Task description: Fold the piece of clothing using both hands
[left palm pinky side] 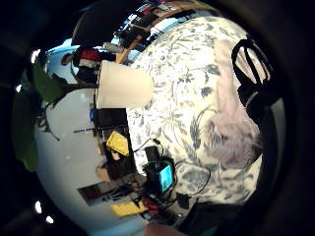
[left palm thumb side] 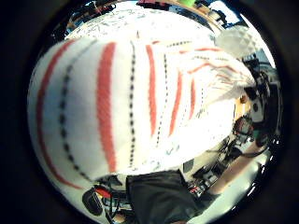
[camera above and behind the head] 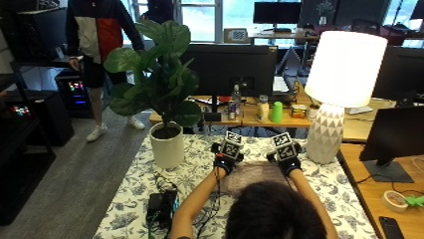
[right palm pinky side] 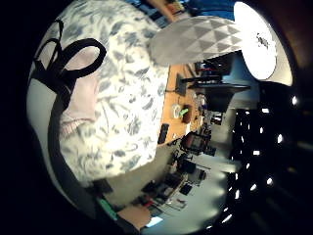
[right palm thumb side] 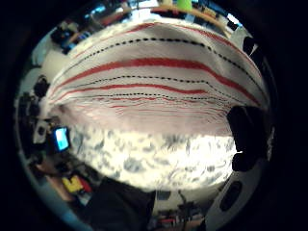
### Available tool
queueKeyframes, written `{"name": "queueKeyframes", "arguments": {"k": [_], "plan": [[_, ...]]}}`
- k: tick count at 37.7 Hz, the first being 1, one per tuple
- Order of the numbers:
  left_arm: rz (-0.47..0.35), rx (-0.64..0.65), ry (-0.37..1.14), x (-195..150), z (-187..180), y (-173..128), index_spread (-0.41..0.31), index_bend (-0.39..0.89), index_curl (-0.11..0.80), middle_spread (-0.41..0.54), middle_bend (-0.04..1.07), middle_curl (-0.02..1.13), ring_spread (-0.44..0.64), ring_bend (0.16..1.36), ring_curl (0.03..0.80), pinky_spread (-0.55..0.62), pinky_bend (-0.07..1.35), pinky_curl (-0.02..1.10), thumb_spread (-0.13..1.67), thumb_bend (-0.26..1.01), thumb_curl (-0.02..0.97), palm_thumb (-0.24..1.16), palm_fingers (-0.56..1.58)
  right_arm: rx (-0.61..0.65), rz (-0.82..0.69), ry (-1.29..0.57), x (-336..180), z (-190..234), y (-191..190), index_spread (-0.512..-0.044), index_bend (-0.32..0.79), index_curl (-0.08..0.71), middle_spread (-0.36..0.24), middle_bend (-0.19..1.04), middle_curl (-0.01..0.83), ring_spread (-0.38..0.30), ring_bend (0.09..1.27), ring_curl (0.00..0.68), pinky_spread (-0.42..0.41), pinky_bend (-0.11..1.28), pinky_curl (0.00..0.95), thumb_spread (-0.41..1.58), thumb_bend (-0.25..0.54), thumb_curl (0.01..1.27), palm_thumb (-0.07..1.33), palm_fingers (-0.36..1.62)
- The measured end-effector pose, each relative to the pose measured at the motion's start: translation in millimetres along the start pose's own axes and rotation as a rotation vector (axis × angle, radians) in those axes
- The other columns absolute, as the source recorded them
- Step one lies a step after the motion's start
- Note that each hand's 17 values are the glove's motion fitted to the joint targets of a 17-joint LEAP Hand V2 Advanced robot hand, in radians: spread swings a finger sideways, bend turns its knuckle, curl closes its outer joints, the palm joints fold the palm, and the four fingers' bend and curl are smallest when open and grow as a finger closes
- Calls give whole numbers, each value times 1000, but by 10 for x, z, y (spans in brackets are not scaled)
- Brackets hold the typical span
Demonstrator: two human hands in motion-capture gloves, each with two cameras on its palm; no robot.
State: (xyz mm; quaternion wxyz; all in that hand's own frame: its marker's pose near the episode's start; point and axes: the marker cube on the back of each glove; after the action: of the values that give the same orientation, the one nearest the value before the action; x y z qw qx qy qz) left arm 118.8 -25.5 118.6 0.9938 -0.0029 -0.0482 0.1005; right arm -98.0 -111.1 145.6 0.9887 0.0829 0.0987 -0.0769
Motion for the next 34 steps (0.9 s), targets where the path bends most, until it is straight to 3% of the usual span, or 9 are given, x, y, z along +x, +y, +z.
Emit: {"name": "queueKeyframes", "arguments": {"k": [4,7,12,17,19,24,26,30,34], "plan": [[-202,7,11,-145,139,-223,-237,148,416,-297,357,574,-330,540,444,-331,420,425,1551,413,333,506,1079,69,115,62,55,210,-225,-264,129,382,-208,458,523,-223,678,463,-307,527,400,1212,58,341,1069,1206],[-328,19,15,-279,164,-277,-165,63,383,-224,196,568,-249,516,471,-249,473,459,1503,348,309,416,633,99,137,74,75,311,-313,-268,72,354,-204,444,521,-214,662,459,-283,530,401,1237,51,334,1065,1103],[-172,178,364,-195,23,-364,-88,90,352,-131,128,510,-144,510,445,-104,447,444,1476,300,287,356,451,95,124,125,78,379,-290,-267,78,328,-185,358,497,-195,621,451,-238,528,405,1303,39,314,1043,995],[-141,211,384,-253,-24,-271,-49,130,337,-56,120,449,-54,514,412,6,441,414,1460,263,272,316,406,-138,185,215,259,493,-98,-271,88,310,-170,276,472,-177,582,439,-206,534,405,1360,18,293,1004,947],[-111,172,386,-229,-2,-163,-38,139,336,-35,124,435,-30,519,407,40,444,408,1455,253,269,309,398,-140,182,181,308,626,-199,-273,89,301,-165,257,465,-174,571,434,-194,530,400,1377,7,284,984,946],[-16,-60,383,-102,138,252,-18,169,345,45,76,384,40,553,411,135,472,412,1449,228,257,285,306,15,126,8,226,527,-205,-275,81,282,-154,233,459,-162,537,421,-177,531,399,1412,-14,261,931,932],[52,-142,395,-12,243,353,-13,176,349,68,77,363,60,559,405,162,477,406,1447,218,254,276,293,-77,160,10,243,459,21,-275,82,275,-152,228,457,-160,528,419,-173,530,397,1421,-14,256,919,935],[191,-285,479,233,512,392,-14,193,364,116,78,325,123,562,402,242,500,406,1436,186,238,239,238,-402,303,53,346,491,507,-275,74,259,-146,213,453,-156,519,414,-165,534,395,1430,-16,243,888,945],[218,-345,548,359,743,359,-12,185,370,154,80,291,172,584,396,298,512,399,1455,159,211,188,195,-463,353,-51,298,645,528,-275,57,240,-132,200,451,-148,516,415,-159,550,399,1437,-14,235,867,918]]}}
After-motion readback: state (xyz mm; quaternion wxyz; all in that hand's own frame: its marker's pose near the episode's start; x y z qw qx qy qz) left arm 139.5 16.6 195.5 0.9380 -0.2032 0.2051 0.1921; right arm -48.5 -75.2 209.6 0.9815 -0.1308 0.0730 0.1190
